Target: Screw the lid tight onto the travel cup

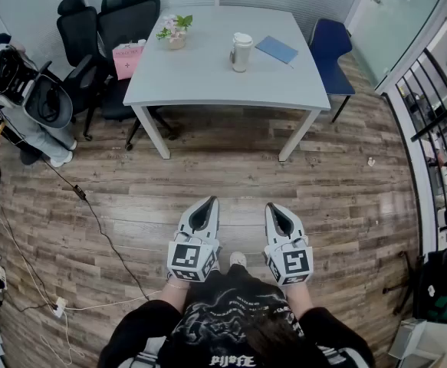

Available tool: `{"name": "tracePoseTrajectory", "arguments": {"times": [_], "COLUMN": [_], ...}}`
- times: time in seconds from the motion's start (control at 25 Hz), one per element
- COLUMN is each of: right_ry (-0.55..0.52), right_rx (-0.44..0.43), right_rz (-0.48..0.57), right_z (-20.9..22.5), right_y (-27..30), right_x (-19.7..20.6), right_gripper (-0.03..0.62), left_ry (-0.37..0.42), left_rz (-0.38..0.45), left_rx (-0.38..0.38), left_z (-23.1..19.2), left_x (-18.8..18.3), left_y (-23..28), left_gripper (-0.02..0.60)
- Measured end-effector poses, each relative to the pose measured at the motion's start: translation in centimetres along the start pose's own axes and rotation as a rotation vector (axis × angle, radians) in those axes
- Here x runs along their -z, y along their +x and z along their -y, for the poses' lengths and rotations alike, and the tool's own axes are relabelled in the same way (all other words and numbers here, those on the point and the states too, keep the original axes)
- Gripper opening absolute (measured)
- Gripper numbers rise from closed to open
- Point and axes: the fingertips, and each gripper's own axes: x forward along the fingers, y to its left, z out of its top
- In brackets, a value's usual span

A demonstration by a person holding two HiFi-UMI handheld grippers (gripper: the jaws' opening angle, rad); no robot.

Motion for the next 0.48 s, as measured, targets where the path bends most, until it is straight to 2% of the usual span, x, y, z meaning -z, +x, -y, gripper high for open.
{"name": "tracePoseTrajectory", "arguments": {"times": [0.16,0.48], "right_ry": [0.013,-0.004], "right_rx": [0.027,0.012], "right_rz": [0.007,0.016], "right_z": [1.3,2.9], "right_y": [-1.0,-0.4], "right_x": [0.0,-0.4], "right_gripper": [0.005,0.005], "left_ry": [0.01,0.004], "left_rz": [-0.001,0.033], "left_rx": [0.02,-0.013], "left_z": [0.7,-0.1], "left_x": [0.1,-0.9], "left_y": [-0.4,0.4], "left_gripper": [0.02,0.02]}}
